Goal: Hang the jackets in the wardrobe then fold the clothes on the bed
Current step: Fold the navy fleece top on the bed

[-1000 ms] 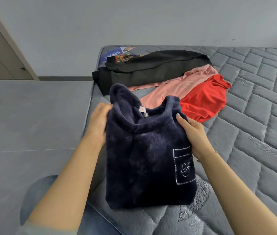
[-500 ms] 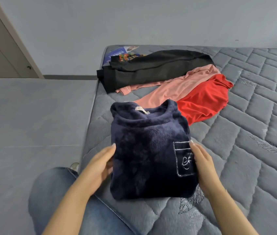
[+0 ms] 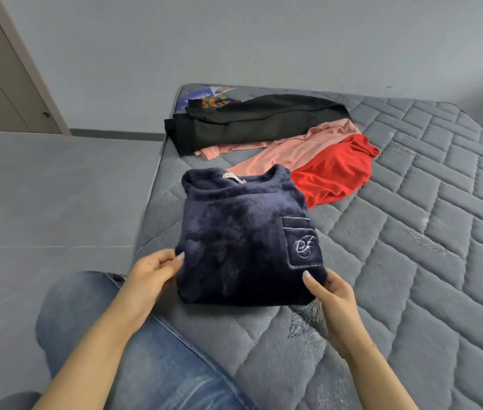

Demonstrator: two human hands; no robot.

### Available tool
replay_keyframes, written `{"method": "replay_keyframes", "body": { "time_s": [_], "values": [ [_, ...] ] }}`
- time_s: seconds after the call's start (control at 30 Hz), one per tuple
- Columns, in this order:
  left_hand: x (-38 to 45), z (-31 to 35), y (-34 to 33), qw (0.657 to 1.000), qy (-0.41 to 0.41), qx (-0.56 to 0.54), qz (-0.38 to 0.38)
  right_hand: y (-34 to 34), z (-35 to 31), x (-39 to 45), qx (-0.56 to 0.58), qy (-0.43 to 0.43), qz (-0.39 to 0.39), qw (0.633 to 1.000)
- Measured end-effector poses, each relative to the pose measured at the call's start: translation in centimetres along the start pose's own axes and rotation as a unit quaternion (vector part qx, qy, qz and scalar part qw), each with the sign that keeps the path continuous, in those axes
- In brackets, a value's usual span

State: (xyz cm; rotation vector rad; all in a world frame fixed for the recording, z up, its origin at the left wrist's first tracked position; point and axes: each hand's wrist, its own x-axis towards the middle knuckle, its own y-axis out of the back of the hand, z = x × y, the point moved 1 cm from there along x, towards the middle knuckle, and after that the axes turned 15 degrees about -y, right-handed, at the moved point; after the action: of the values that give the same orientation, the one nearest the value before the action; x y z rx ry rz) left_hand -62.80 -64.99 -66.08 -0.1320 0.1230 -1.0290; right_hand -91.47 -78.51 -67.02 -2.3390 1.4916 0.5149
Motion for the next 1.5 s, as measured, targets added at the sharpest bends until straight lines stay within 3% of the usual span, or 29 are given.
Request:
{"method": "replay_keyframes", "body": {
  "time_s": [0.07,0.17,0.3,0.33,0.4,0.47,0.5,0.63,0.73,0.8,0.9,1.03,1.1,1.13,1.2,1.27,1.3,1.33,1.37,1.4,1.43,1.5],
  "values": [
    [-0.3,-0.1,1.3,0.998,-0.023,0.039,0.05,1.1,-0.2,0.3,-0.019,0.019,0.037,0.999],
    [-0.7,-0.6,1.6,0.967,-0.029,0.236,0.09,1.9,0.7,0.5,-0.064,0.015,0.061,0.996],
    [-0.6,-0.2,0.4,0.9,0.024,0.435,0.019,1.7,2.3,0.6,-0.045,-0.074,0.01,0.996],
    [-0.3,0.6,0.0,0.876,-0.015,0.481,0.033,1.6,2.0,0.7,-0.039,-0.095,0.003,0.995],
    [0.5,2.6,-1.9,0.824,-0.178,0.534,0.067,1.0,0.3,1.0,-0.035,-0.103,-0.011,0.994],
    [1.9,4.3,-5.5,0.787,-0.316,0.53,0.022,0.1,-1.9,1.7,-0.003,-0.093,-0.037,0.995],
    [3.0,4.7,-7.6,0.775,-0.336,0.535,-0.03,-0.5,-3.0,2.2,0.021,-0.097,-0.037,0.994],
    [7.0,1.1,-12.9,0.699,-0.234,0.647,-0.194,-2.2,-5.4,4.7,0.058,-0.149,-0.018,0.987],
    [8.3,-3.7,-12.1,0.641,-0.168,0.706,-0.25,-2.2,-4.2,6.6,0.023,-0.142,0.041,0.989],
    [9.1,-4.8,-11.6,0.622,-0.165,0.718,-0.264,-1.7,-2.4,7.4,0.005,-0.132,0.117,0.984],
    [9.9,-5.1,-12.0,0.627,-0.16,0.71,-0.277,-0.5,-0.9,8.5,-0.169,-0.093,0.223,0.956],
    [9.8,-4.6,-11.7,0.642,-0.146,0.693,-0.294,-0.3,-2.1,9.7,-0.263,-0.099,0.184,0.942],
    [9.9,-3.4,-11.6,0.684,-0.141,0.646,-0.308,-0.7,-2.6,9.9,-0.227,-0.1,0.164,0.955],
    [10.0,-2.6,-11.3,0.722,-0.145,0.602,-0.308,-0.9,-2.8,9.9,-0.179,-0.115,0.143,0.966],
    [9.7,-0.6,-9.6,0.811,-0.203,0.495,-0.234,-1.6,-3.4,9.7,-0.083,-0.166,0.081,0.979],
    [8.7,0.6,-6.7,0.843,-0.28,0.458,-0.034,-2.1,-3.9,9.9,-0.076,-0.199,0.049,0.976],
    [8.2,0.6,-5.0,0.853,-0.257,0.449,0.064,-2.2,-4.1,10.1,-0.088,-0.207,0.048,0.973],
    [7.8,0.3,-3.3,0.885,-0.174,0.412,0.126,-2.3,-4.1,10.4,-0.09,-0.218,0.048,0.971],
    [7.4,-0.3,-2.1,0.929,-0.039,0.338,0.144,-2.2,-4.1,10.6,-0.081,-0.228,0.033,0.97],
    [7.0,-1.1,-1.5,0.957,0.107,0.238,0.127,-2.3,-4.1,10.7,-0.065,-0.239,0.007,0.969],
    [6.5,-1.8,-1.4,0.962,0.206,0.15,0.099,-2.2,-4.0,10.9,-0.047,-0.249,-0.024,0.967],
    [6.3,-2.7,-1.5,0.959,0.269,0.061,0.066,-2.4,-3.9,10.9,-0.025,-0.262,-0.077,0.962]
  ]
}}
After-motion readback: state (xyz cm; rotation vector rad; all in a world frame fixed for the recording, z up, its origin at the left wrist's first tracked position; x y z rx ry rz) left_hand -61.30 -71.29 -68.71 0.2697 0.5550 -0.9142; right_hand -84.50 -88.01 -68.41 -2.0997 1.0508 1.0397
